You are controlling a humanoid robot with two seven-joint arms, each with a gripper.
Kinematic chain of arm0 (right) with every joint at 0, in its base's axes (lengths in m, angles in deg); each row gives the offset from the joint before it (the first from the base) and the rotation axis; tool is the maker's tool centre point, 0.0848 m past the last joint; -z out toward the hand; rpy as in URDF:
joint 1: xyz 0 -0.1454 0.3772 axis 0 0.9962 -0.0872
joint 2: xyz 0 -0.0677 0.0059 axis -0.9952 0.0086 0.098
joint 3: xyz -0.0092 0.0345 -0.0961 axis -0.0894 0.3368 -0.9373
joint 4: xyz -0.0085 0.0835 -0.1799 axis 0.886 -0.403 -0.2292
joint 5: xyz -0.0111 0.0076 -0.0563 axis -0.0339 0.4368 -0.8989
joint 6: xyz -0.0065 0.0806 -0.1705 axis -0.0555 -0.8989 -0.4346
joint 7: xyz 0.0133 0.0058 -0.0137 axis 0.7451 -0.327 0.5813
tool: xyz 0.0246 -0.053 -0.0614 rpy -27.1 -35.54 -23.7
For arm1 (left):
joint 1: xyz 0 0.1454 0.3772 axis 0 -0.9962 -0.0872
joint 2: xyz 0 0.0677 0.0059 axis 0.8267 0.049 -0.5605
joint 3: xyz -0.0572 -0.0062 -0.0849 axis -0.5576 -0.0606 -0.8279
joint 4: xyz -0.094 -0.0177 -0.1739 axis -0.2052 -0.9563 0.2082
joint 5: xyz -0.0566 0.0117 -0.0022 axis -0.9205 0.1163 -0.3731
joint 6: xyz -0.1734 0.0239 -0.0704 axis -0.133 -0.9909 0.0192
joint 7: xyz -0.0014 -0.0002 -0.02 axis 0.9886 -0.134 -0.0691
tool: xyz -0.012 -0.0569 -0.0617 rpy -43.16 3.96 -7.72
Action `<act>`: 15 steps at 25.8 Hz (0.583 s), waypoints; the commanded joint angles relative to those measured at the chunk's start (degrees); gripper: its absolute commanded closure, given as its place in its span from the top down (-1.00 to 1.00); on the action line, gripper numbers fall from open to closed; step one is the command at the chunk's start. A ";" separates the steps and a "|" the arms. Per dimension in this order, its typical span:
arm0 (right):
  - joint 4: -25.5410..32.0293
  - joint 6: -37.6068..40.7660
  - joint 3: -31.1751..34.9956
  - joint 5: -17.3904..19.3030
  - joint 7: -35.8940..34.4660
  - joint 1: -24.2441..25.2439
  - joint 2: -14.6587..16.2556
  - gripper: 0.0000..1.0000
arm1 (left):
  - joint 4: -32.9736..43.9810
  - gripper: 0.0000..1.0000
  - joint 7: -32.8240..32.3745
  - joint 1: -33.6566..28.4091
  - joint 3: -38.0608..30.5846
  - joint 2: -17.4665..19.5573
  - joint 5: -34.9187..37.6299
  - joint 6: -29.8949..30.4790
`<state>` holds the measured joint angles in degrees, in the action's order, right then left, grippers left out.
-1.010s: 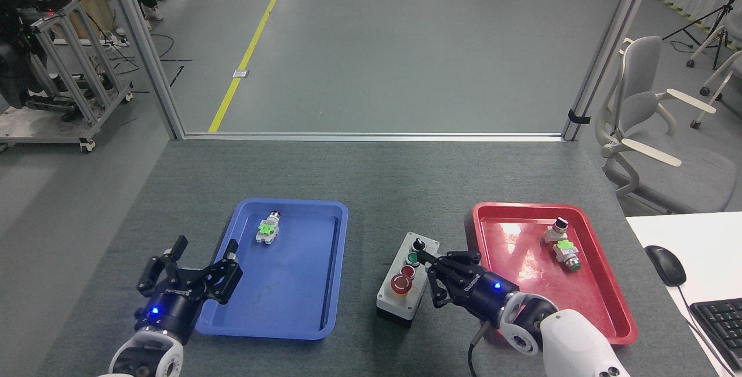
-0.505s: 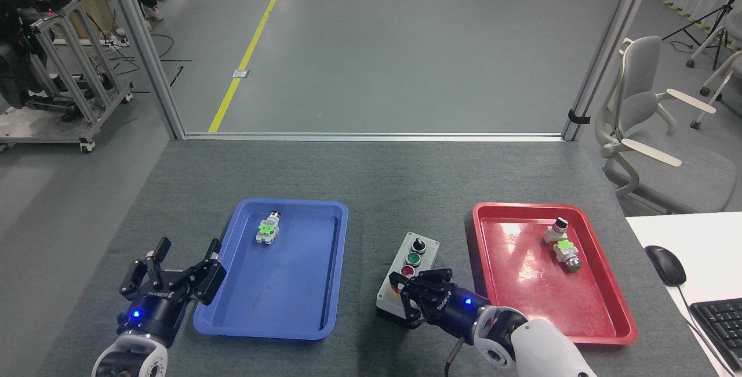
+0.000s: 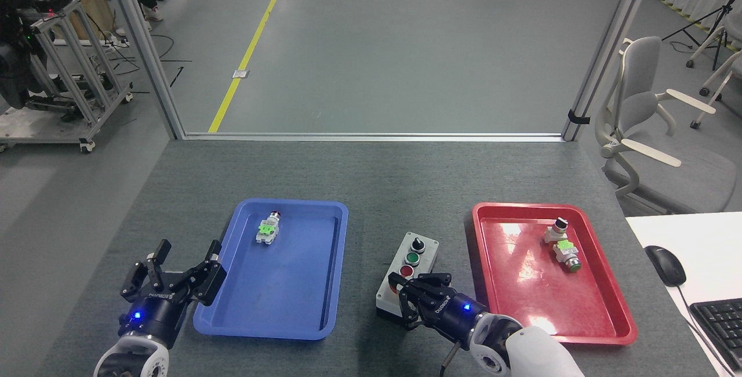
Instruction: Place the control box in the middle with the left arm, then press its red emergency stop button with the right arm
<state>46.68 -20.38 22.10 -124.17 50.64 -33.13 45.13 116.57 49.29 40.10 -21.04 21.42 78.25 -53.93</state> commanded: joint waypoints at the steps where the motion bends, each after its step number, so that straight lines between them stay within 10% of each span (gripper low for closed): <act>1: 2.04 -3.18 3.71 2.91 3.82 -0.72 -0.26 0.99 | -0.13 0.98 0.16 -0.07 0.00 -0.01 0.42 -0.35; 15: 6.35 -2.83 44.05 3.00 4.00 6.92 8.79 0.99 | -1.62 0.98 0.16 -0.07 0.09 -0.01 0.77 -0.18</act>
<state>52.87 -23.68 56.90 -120.71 54.57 -30.76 52.72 114.96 49.45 40.07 -21.04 21.41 78.94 -54.29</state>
